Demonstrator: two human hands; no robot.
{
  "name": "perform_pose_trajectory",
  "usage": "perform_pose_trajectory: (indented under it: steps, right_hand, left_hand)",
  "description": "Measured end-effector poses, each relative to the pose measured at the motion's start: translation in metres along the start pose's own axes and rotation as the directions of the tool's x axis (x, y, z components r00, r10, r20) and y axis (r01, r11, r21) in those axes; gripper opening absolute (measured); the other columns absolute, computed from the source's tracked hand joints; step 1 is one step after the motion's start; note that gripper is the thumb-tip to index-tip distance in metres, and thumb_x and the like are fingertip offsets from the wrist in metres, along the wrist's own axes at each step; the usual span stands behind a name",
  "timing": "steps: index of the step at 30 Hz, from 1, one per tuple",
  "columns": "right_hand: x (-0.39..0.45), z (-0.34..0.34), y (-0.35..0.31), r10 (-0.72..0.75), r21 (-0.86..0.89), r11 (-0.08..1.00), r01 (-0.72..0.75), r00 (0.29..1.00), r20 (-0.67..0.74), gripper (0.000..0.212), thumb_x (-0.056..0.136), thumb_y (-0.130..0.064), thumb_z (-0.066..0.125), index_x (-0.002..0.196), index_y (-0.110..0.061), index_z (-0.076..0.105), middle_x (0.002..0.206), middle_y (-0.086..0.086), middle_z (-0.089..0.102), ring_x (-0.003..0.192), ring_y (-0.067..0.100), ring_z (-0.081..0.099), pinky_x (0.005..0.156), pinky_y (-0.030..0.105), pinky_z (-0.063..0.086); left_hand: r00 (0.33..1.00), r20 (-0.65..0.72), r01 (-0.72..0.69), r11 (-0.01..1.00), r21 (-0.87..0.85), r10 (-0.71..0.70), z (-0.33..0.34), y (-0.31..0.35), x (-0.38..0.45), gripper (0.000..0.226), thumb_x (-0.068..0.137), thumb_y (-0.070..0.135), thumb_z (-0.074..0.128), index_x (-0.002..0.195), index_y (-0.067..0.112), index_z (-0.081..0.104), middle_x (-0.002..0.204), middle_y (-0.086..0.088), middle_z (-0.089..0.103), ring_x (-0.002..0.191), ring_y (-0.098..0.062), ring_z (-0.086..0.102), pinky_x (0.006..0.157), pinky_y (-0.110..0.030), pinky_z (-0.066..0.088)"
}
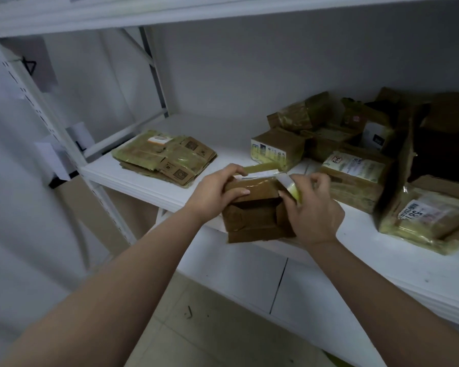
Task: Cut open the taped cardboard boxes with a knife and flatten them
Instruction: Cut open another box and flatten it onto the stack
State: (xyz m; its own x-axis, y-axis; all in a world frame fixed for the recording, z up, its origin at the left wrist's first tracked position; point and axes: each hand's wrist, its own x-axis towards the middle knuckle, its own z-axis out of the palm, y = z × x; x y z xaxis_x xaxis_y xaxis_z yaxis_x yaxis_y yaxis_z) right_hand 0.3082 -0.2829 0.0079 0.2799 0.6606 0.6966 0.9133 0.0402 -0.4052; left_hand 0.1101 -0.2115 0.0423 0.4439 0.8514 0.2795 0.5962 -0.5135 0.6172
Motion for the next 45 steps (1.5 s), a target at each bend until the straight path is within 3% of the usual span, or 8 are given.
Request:
perform_pose_trajectory:
  steps: [6, 11, 18, 28, 34, 40, 42, 45]
  right_hand:
    - [-0.015, 0.009, 0.008, 0.201, -0.169, 0.973, -0.156, 0.935, 0.292, 0.062, 0.075, -0.065, 0.062, 0.128, -0.034, 0.052, 0.128, 0.001, 0.046, 0.074, 0.026, 0.062, 0.057, 0.025, 0.037]
    - [-0.013, 0.01, 0.008, 0.258, -0.173, 0.962, -0.21, 0.908, 0.329, 0.052, 0.084, -0.039, 0.064, 0.133, -0.033, 0.046, 0.129, 0.001, 0.042, 0.068, 0.021, 0.048, 0.059, 0.027, 0.036]
    - [-0.015, -0.005, 0.032, 0.147, 0.031, 0.984, -0.173, 0.906, 0.397, 0.069, 0.073, -0.001, 0.061, 0.132, -0.033, 0.043, 0.133, -0.009, 0.046, 0.097, 0.026, 0.06, 0.066, 0.03, 0.046]
    - [-0.012, 0.004, 0.034, 0.052, 0.167, 0.971, -0.173, 0.829, 0.556, 0.062, 0.078, -0.023, 0.069, 0.133, -0.041, 0.047, 0.137, -0.016, 0.051, 0.116, 0.016, 0.055, 0.085, 0.024, 0.041]
    - [-0.016, 0.021, 0.031, -0.053, 0.136, 0.986, -0.095, 0.594, 0.803, 0.052, 0.079, -0.054, 0.066, 0.129, -0.044, 0.053, 0.14, -0.029, 0.04, 0.122, 0.007, 0.049, 0.095, 0.029, 0.043]
    - [0.001, 0.022, 0.015, 0.035, 0.052, 0.994, -0.099, 0.719, 0.694, 0.037, 0.09, -0.056, 0.047, 0.063, -0.032, 0.054, 0.068, -0.011, 0.055, 0.071, 0.018, 0.056, 0.057, 0.026, 0.034]
    - [0.007, 0.027, 0.009, 0.007, -0.028, 1.0, 0.013, 0.795, 0.606, 0.03, 0.096, -0.042, 0.044, 0.076, -0.024, 0.058, 0.075, -0.002, 0.059, 0.079, 0.024, 0.059, 0.062, 0.027, 0.037]
    - [0.009, 0.039, 0.007, -0.058, -0.017, 0.996, 0.09, 0.764, 0.643, 0.034, 0.099, -0.026, 0.041, 0.131, -0.021, 0.053, 0.136, 0.001, 0.051, 0.128, 0.027, 0.042, 0.095, 0.039, 0.04]
  left_hand:
    - [0.999, -0.012, 0.038, 0.871, 0.49, -0.037, 0.039, 0.005, -0.003, 0.067, 0.085, 0.066, 0.049, 0.143, 0.035, 0.035, 0.132, 0.0, 0.042, 0.123, -0.021, 0.039, 0.084, -0.039, 0.047]
    - [0.988, -0.131, 0.124, 0.92, 0.372, -0.08, 0.064, 0.004, -0.004, 0.065, 0.082, 0.044, 0.066, 0.14, 0.032, 0.039, 0.134, 0.0, 0.037, 0.129, -0.024, 0.027, 0.088, -0.042, 0.052]
    - [0.986, 0.152, 0.004, 0.936, 0.353, -0.062, 0.039, -0.004, 0.001, 0.094, 0.066, 0.035, 0.072, 0.146, 0.037, 0.023, 0.139, -0.001, 0.031, 0.128, -0.024, 0.024, 0.097, -0.047, 0.045]
    - [0.954, 0.294, -0.101, 0.85, 0.518, -0.065, -0.017, -0.035, -0.04, 0.108, 0.069, 0.043, 0.079, 0.148, 0.045, 0.006, 0.141, 0.004, 0.03, 0.12, -0.017, 0.043, 0.085, -0.039, 0.052]
    - [0.942, 0.325, -0.1, 0.847, 0.522, -0.089, -0.009, -0.061, -0.08, 0.064, 0.087, 0.032, 0.066, 0.143, 0.036, 0.034, 0.136, 0.006, 0.05, 0.12, -0.017, 0.051, 0.086, -0.031, 0.047]
    - [0.926, 0.323, 0.019, 0.878, 0.478, -0.197, -0.004, -0.041, -0.07, 0.095, 0.073, 0.087, 0.01, 0.103, 0.023, 0.073, 0.115, -0.006, 0.061, 0.109, -0.021, 0.057, 0.082, -0.039, 0.052]
    - [0.935, 0.262, 0.08, 0.863, 0.498, -0.239, 0.002, -0.031, -0.055, 0.081, 0.086, 0.077, 0.018, 0.091, 0.017, 0.073, 0.113, -0.005, 0.063, 0.105, -0.02, 0.058, 0.081, -0.038, 0.053]
    - [0.953, 0.15, 0.129, 0.803, 0.582, -0.262, 0.021, -0.021, -0.034, 0.046, 0.095, 0.055, 0.04, 0.09, 0.016, 0.063, 0.103, -0.003, 0.06, 0.098, -0.021, 0.058, 0.079, -0.037, 0.054]
